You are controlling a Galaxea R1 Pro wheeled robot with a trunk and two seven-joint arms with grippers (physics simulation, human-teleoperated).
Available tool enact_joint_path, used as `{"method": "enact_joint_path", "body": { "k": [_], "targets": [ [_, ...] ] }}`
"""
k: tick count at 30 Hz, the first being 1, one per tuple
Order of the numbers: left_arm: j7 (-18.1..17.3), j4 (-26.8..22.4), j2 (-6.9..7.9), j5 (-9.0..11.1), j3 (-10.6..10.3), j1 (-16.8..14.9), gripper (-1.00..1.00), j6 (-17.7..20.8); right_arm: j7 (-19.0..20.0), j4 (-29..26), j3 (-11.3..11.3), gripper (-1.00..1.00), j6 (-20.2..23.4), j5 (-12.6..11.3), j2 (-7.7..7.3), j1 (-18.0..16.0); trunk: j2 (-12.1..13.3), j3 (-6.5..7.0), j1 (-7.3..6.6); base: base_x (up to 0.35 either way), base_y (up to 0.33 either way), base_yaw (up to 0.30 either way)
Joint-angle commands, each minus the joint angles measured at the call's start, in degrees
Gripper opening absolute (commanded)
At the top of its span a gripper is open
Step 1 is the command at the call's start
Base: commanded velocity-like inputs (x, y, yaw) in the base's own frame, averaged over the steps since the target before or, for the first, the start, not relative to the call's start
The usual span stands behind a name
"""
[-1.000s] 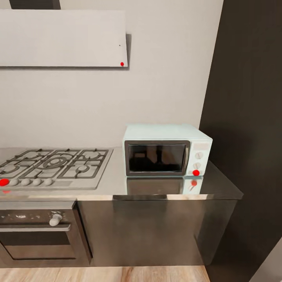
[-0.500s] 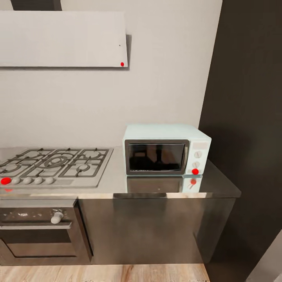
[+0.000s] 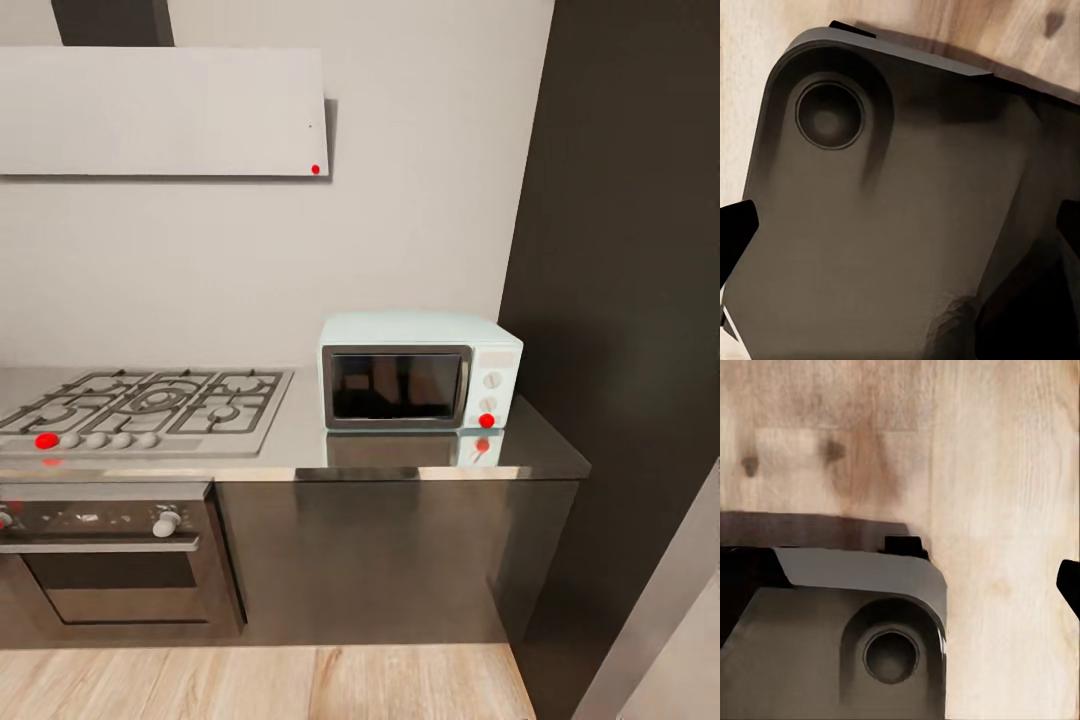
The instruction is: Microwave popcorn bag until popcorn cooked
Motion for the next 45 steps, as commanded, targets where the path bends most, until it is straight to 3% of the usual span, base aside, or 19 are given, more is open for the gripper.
{"method": "enact_joint_path", "body": {
  "k": [1,2,5,8,10,12,14,17,22,28,35,39,40,45],
  "targets": [
    [-0.17,0.02,-0.01,0.21,0.31,-0.01,1.0,-0.15,0.05,-5.14,-0.44,1.0,3.83,0.52,0.16,0.05,-0.02,-0.05,0.0,-0.008,0.0,0.0],
    [-0.17,0.02,0.0,0.22,0.31,-0.01,1.0,-0.15,0.06,-9.99,-0.44,1.0,7.87,0.48,0.33,0.05,-0.02,-0.05,0.0,-0.005,0.0,0.0],
    [-0.17,0.02,0.0,0.2,0.31,-0.01,1.0,-0.15,0.1,-33.16,-0.43,1.0,27.09,0.28,0.82,0.05,-0.02,-0.05,0.0,-0.001,0.0,0.0],
    [-0.17,0.02,0.0,0.16,0.31,-0.01,1.0,-0.15,0.1,-50.49,0.35,1.0,39.17,0.12,0.98,-0.08,-0.02,-0.05,0.0,0.0,0.0,0.0],
    [-0.17,0.02,0.0,0.19,0.31,-0.01,1.0,-0.15,0.08,-62.38,2.55,1.0,48.41,0.17,1.01,-1.19,-0.02,-0.05,0.0,0.0,0.0,0.0],
    [-0.17,0.03,0.0,0.22,0.31,-0.01,1.0,-0.15,0.14,-68.35,3.49,1.0,55.13,0.2,1.07,-4.09,-0.02,-0.05,0.0,0.0,0.0,0.0],
    [-0.17,0.02,0.0,0.23,0.34,-0.01,1.0,-0.15,0.16,-70.87,3.84,1.0,62.92,-0.25,1.14,-10.58,-0.02,-0.05,0.0,0.0,0.0,0.0],
    [-0.17,0.01,0.01,0.23,0.38,-0.01,1.0,-0.15,0.17,-71.73,3.94,1.0,63.34,-0.42,1.39,-19.37,-0.02,-0.05,0.0,0.0,0.0,0.0],
    [-0.17,0.01,0.08,0.23,0.45,-0.01,1.0,-0.15,0.17,-71.89,3.96,1.0,63.34,-0.47,3.27,-34.4,-0.02,-0.05,0.0,0.0,0.0,0.0],
    [-0.17,0.01,0.09,0.23,0.48,-0.01,1.0,-0.15,0.09,-71.79,3.93,1.0,63.34,-0.45,5.54,-46.69,-0.02,-0.05,0.0,0.0,0.0,0.0],
    [-0.17,0.01,0.09,0.23,0.48,-0.01,1.0,-0.15,-0.36,-71.57,3.54,1.0,63.34,-0.4,5.86,-48.58,-0.02,-0.05,0.0,0.0,0.0,0.0],
    [-0.17,0.01,0.14,0.23,0.48,-0.01,1.0,-0.15,-0.44,-70.33,3.52,1.0,62.93,-0.2,5.11,-48.41,-0.02,-0.05,0.0,0.0,0.0,0.0],
    [-0.17,-0.01,0.12,0.2,0.48,-0.01,1.0,-0.15,-0.57,-69.68,3.52,1.0,58.78,-0.23,5.01,-47.86,-0.02,-0.05,0.0,0.0,0.0,0.0],
    [-0.17,-0.07,0.09,0.13,0.43,-0.01,1.0,-0.15,-0.65,-61.92,3.56,1.0,47.18,0.04,4.8,-42.15,-0.02,-0.05,0.0,0.0,0.0,0.0]
  ]
}}
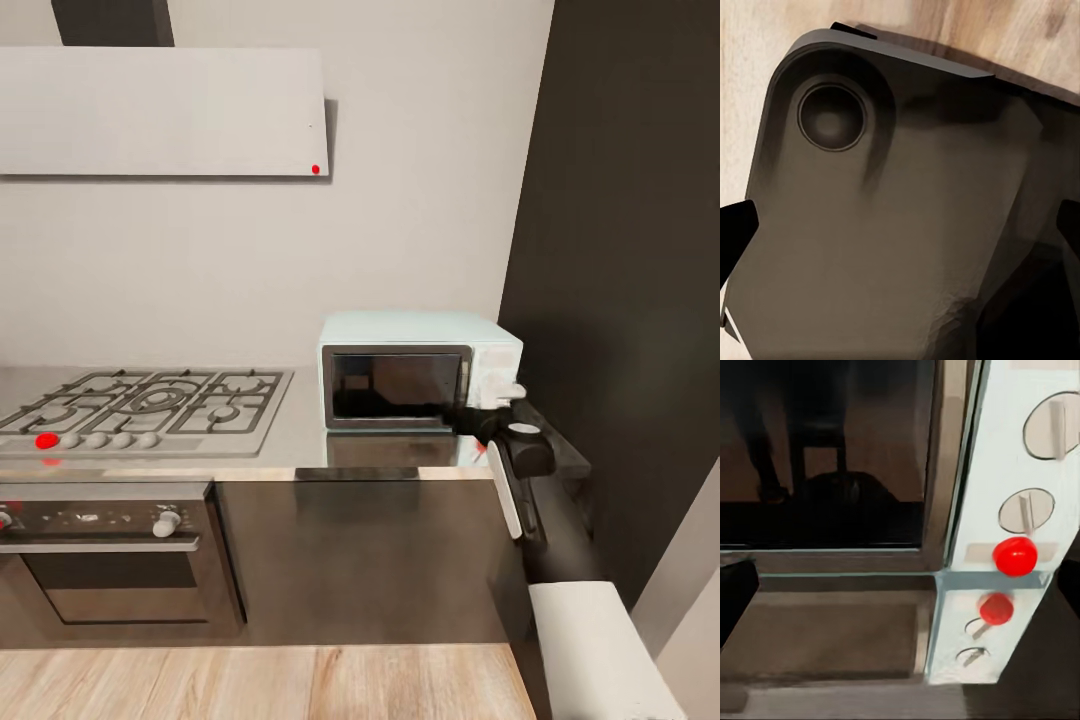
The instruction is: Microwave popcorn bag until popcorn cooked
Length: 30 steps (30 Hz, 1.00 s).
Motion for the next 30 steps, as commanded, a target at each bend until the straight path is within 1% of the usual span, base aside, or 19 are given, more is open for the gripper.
{"method": "enact_joint_path", "body": {
  "k": [1,5,9,15,17,22,24,27,30],
  "targets": [
    [-0.17,0.01,-0.01,0.18,0.3,-0.01,1.0,-0.14,0.33,0.68,-0.05,1.0,-0.64,0.58,0.05,0.35,-0.04,-0.05,0.0,0.0,0.0,0.0],
    [-0.17,0.01,-0.01,0.25,0.37,-0.01,1.0,-0.14,0.14,2.49,-0.02,1.0,-2.11,0.17,0.06,0.93,-0.04,-0.05,0.0,0.0,0.0,0.0],
    [-0.17,0.01,-0.01,0.27,0.42,-0.03,1.0,-0.14,0.07,2.79,-0.18,1.0,-2.97,0.22,0.0,0.97,-0.04,-0.05,0.0,0.0,0.0,0.0],
    [-0.17,0.01,-0.01,0.22,0.24,-0.01,1.0,-0.14,-0.22,3.05,-2.65,1.0,-4.65,0.46,-0.04,0.98,-0.04,-0.05,0.0,0.113,0.0,0.0],
    [-0.17,0.01,-0.01,0.22,0.28,-0.01,1.0,-0.14,-0.26,3.06,-2.94,1.0,-4.76,0.54,-0.04,0.98,-0.04,-0.05,0.0,0.125,0.0,0.0],
    [-0.17,0.01,-0.01,0.27,0.36,-0.01,1.0,-0.14,-0.28,3.06,-3.04,1.0,-5.74,0.45,0.03,0.98,-0.04,-0.05,0.0,0.028,0.0,0.0],
    [-0.23,0.01,-0.01,-0.03,0.24,-0.01,1.0,-0.14,-0.28,3.06,-3.07,1.0,-5.86,0.42,0.04,0.98,-0.04,-0.05,0.0,0.111,0.0,0.0],
    [-0.26,0.01,-0.01,-0.28,0.12,-0.01,1.0,-0.12,-0.28,3.06,-3.08,1.0,-5.91,0.48,0.04,0.98,-0.04,-0.05,0.0,0.249,0.0,0.0],
    [-0.26,0.01,-0.01,-0.06,0.12,-0.01,1.0,-0.12,-0.28,3.06,-3.08,1.0,-5.91,0.49,0.04,0.98,-0.04,-0.05,0.0,0.281,0.0,0.0]
  ]
}}
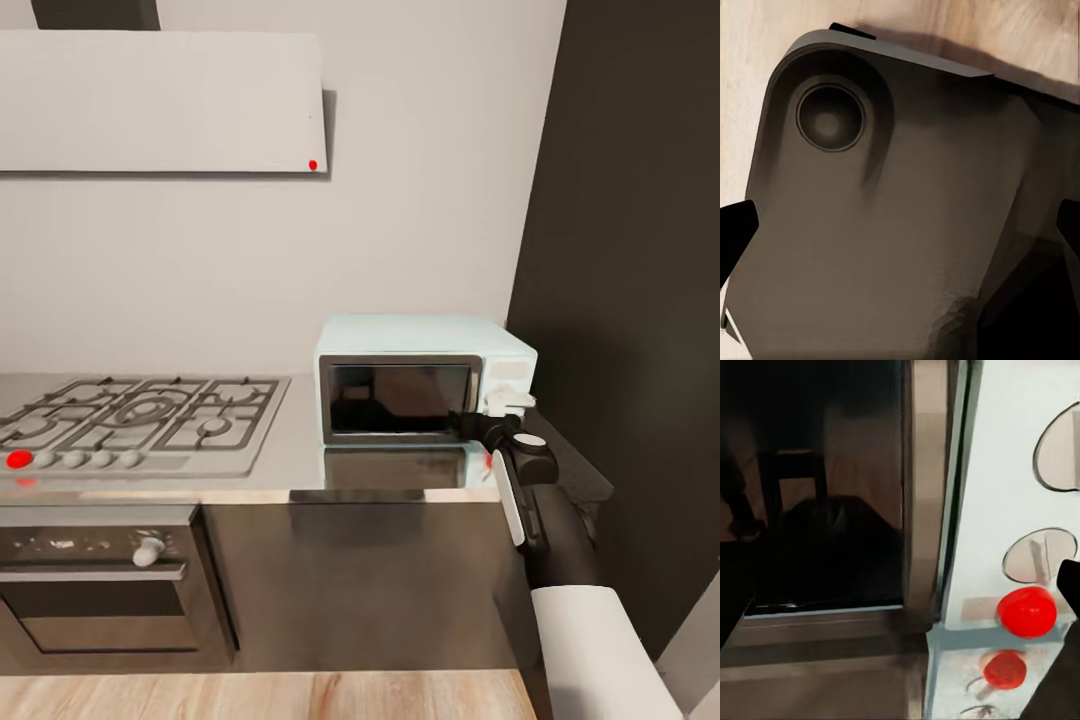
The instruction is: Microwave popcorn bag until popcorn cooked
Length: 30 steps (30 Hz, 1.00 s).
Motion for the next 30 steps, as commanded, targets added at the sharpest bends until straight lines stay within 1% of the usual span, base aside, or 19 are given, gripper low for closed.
{"method": "enact_joint_path", "body": {
  "k": [1,7,26,30],
  "targets": [
    [-0.18,0.01,-0.01,0.26,0.35,-0.02,1.0,-0.14,0.18,-0.06,-0.06,1.0,0.31,0.54,0.05,-0.04,-0.03,-0.06,0.03,0.26,0.0,0.0],
    [-0.18,0.01,0.01,0.42,0.45,-0.02,1.0,-0.15,0.24,-0.03,-0.09,1.0,0.24,0.54,-0.03,-0.04,-0.03,-0.06,0.03,0.157,0.0,0.0],
    [-0.15,0.01,-0.01,0.45,0.54,-0.02,1.0,-0.15,0.27,0.0,-0.15,1.0,0.25,0.54,-0.21,-0.04,-0.03,-0.06,0.03,0.004,0.0,0.0],
    [-0.18,0.01,0.04,0.38,0.47,-0.02,1.0,-0.15,0.34,0.0,-0.15,1.0,0.28,0.54,-0.21,-0.04,-0.03,-0.06,0.03,0.106,0.0,0.0]
  ]
}}
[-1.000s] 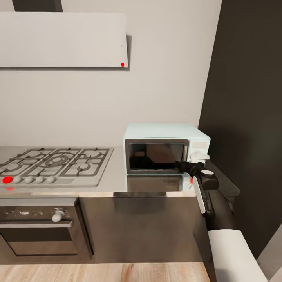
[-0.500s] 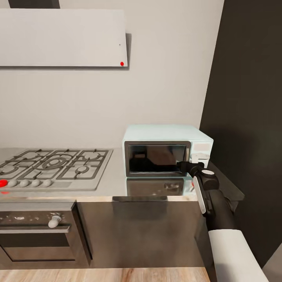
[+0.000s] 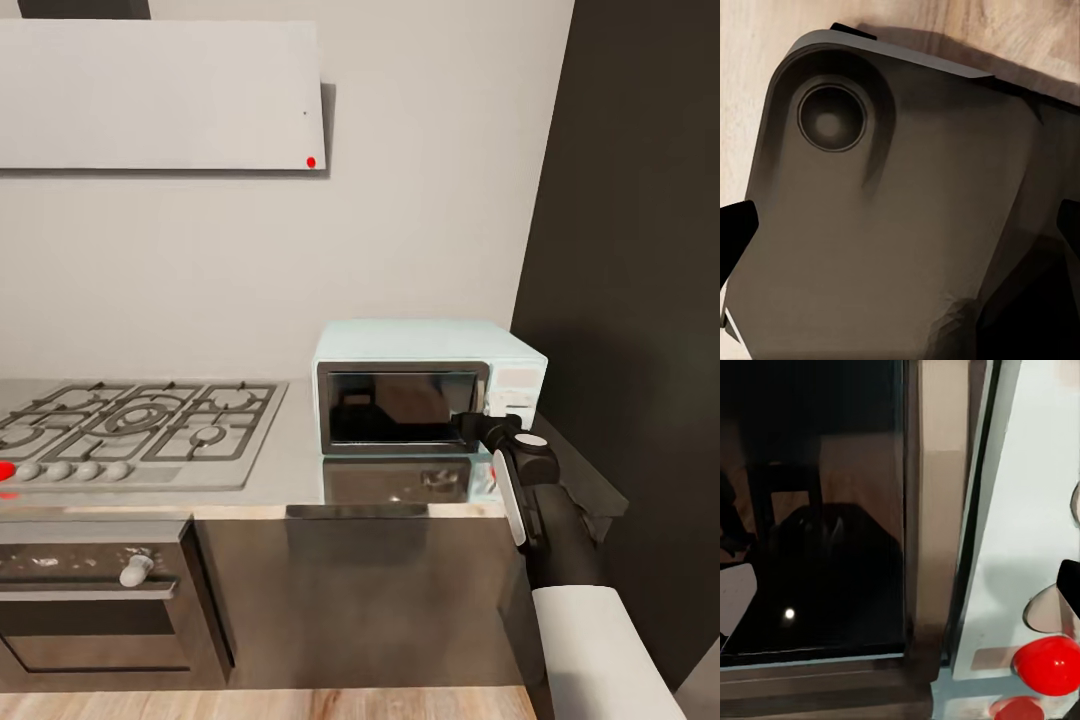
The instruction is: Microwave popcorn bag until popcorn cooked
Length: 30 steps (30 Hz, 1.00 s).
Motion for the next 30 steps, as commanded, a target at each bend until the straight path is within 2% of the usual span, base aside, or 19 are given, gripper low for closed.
{"method": "enact_joint_path", "body": {
  "k": [1,7,16,17,20,24,30],
  "targets": [
    [-0.19,0.01,-0.03,0.18,0.32,-0.02,1.0,-0.14,0.2,-0.08,-0.06,1.0,0.31,0.55,0.05,-0.04,-0.03,-0.06,0.02,0.169,0.0,0.0],
    [-0.17,0.01,0.04,0.25,0.38,-0.02,1.0,-0.14,0.19,-0.04,-0.06,1.0,0.28,1.64,0.05,-0.04,-0.03,-0.06,0.02,0.052,0.0,0.0],
    [-0.17,0.01,0.04,0.26,0.38,-0.02,1.0,-0.14,0.24,-0.04,-0.06,1.0,0.31,1.82,-0.01,-0.04,-0.03,-0.06,0.02,0.001,0.0,0.0],
    [-0.18,0.01,0.04,0.26,0.38,-0.02,1.0,-0.14,0.23,-0.04,-0.06,-1.0,0.29,1.8,-0.02,-0.04,-0.03,-0.06,0.02,0.0,0.0,0.0],
    [-0.18,0.01,0.04,0.26,0.38,-0.02,1.0,-0.14,0.18,0.7,-0.09,-1.0,0.29,1.82,-0.06,-0.04,-0.03,-0.06,0.02,0.0,0.0,0.0],
    [-0.13,0.01,0.04,0.28,0.38,-0.02,1.0,-0.14,0.24,1.39,-0.06,-1.0,0.34,1.94,-0.88,-0.04,-0.03,-0.06,0.02,0.0,0.0,0.0],
    [-0.11,0.01,0.04,0.32,0.38,-0.02,1.0,-0.14,0.29,1.46,-0.06,-1.0,0.34,2.02,-1.0,-0.04,-0.03,-0.06,0.02,0.0,0.0,0.0]
  ]
}}
